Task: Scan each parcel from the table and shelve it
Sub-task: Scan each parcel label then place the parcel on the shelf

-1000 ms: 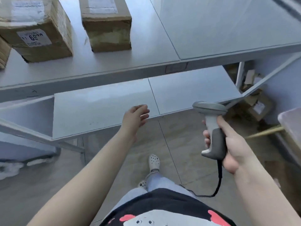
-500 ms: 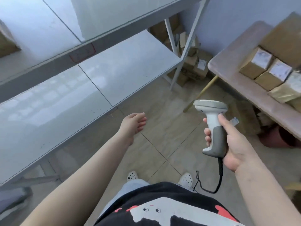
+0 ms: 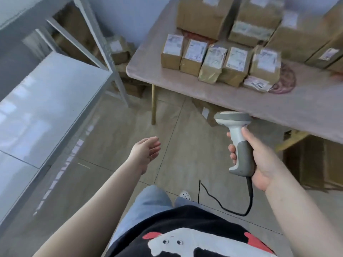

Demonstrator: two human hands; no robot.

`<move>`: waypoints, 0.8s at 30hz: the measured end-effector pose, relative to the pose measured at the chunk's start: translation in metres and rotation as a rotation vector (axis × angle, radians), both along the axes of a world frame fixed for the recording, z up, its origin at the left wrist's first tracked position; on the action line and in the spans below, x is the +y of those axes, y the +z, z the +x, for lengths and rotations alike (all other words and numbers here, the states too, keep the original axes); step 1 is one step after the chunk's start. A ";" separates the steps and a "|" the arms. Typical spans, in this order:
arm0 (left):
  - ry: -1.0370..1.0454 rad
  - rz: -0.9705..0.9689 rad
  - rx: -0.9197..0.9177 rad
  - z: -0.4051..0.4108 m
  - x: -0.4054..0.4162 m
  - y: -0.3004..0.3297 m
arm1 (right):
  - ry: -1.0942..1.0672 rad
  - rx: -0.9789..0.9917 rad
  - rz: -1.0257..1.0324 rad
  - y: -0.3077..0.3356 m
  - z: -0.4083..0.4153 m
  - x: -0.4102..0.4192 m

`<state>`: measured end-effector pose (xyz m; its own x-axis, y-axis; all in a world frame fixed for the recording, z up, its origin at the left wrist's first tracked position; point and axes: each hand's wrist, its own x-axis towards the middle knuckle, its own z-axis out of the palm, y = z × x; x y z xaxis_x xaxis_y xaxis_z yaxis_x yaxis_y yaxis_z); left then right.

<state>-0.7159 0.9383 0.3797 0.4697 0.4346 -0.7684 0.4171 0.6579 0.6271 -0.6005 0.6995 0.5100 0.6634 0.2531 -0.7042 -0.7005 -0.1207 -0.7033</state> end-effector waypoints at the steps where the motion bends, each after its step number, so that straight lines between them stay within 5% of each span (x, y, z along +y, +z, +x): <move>1: -0.029 -0.001 -0.004 0.017 -0.008 0.003 | -0.040 -0.001 0.008 0.001 0.010 -0.013; 24: -0.480 -0.002 -0.074 0.379 -0.117 0.017 | -0.600 -0.056 0.036 0.007 0.222 -0.151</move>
